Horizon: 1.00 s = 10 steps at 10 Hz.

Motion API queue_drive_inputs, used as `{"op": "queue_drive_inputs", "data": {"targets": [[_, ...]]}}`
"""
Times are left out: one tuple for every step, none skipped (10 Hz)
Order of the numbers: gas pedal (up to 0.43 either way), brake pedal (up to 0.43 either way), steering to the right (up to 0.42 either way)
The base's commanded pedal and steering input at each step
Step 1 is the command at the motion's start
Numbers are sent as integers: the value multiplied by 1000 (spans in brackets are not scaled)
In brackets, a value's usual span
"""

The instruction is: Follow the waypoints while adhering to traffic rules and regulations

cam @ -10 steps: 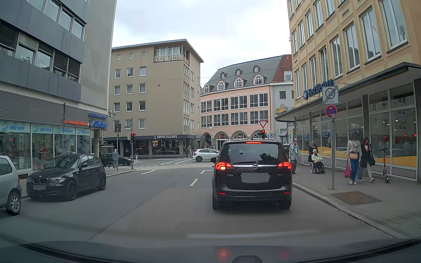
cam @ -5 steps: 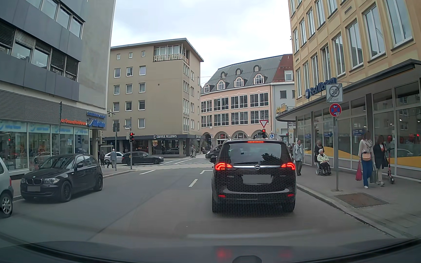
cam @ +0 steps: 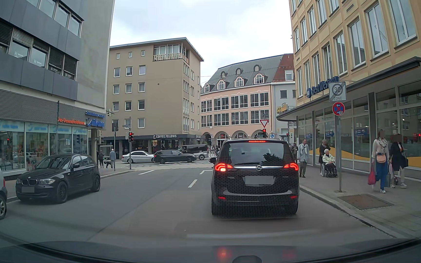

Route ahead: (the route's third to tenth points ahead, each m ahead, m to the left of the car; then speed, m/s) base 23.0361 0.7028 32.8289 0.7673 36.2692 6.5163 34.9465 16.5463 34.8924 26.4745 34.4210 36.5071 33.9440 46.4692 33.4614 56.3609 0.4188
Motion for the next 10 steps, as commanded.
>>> {"op": "queue_drive_inputs", "data": {"targets": [[0, 171, -6], [0, 171, -5], [0, 171, -6], [0, 171, -6], [0, 171, -6], [0, 171, -6], [0, 171, -5], [0, 171, -6], [0, 171, -6], [0, 171, -6]]}}
